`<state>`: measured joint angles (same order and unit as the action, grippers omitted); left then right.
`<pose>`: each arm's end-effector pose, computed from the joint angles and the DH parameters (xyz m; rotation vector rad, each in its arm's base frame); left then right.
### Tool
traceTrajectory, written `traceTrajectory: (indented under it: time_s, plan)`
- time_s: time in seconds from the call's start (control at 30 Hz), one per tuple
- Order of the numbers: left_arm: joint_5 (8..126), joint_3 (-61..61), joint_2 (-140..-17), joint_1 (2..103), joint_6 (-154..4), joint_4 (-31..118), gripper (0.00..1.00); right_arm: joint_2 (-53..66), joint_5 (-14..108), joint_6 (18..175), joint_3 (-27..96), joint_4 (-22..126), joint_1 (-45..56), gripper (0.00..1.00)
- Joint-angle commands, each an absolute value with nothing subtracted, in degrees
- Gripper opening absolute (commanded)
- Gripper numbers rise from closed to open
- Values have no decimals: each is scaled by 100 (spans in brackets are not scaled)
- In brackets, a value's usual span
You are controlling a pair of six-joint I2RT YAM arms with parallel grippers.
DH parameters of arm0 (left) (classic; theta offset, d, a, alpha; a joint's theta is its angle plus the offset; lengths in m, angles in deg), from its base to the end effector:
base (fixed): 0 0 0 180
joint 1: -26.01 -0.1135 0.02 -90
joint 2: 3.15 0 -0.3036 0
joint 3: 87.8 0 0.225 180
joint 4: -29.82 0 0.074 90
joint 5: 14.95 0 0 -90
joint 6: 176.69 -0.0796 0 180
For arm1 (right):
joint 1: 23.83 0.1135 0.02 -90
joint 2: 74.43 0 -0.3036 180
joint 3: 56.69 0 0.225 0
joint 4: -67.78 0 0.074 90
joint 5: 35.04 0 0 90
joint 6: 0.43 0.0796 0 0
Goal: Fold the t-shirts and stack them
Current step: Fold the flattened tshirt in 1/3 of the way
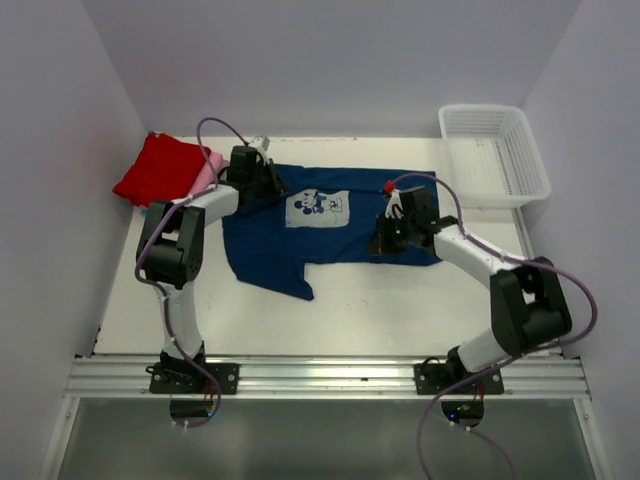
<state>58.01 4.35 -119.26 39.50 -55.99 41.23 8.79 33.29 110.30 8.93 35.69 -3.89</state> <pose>0.4629 -0.1350 0.2079 -0.1648 2.2541 -0.7505 0.2667 0.1280 0.2341 -0.1585 2.5038 0.7683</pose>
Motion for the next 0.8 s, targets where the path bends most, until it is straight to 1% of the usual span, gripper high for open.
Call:
traceTrajectory:
  time_s: [0.0, 0.07, 0.1, 0.27, 0.4, 0.6, 0.77]
  plan:
    - [5844, 826, -11837, 3937, -5847, 4404, 0, 1617, 2799, 11206, 1676, 4185, -240, 0]
    - [5826, 826, -11749, 3945, -5987, 4510, 0, 1898, 2789, 11207, 1827, 4194, -178, 0]
    - [5853, 896, -11749, 3954, -6032, 4850, 0, 1943, 2798, 11207, 1872, 4212, -143, 0]
    - [5844, 932, -11732, 3963, -6295, 5354, 0, 1996, 2877, 11259, 1758, 4344, -98, 0]
    - [6256, 1054, -11889, 3963, -6454, 5801, 0, 1979, 2939, 11286, 1653, 4405, -89, 0]
    - [6643, 1239, -12118, 3972, -6568, 5856, 0, 1970, 3027, 11303, 1538, 4475, -46, 0]
    - [6705, 1537, -12451, 3963, -6673, 5899, 0, 2084, 3009, 11303, 1547, 4502, -10, 0]
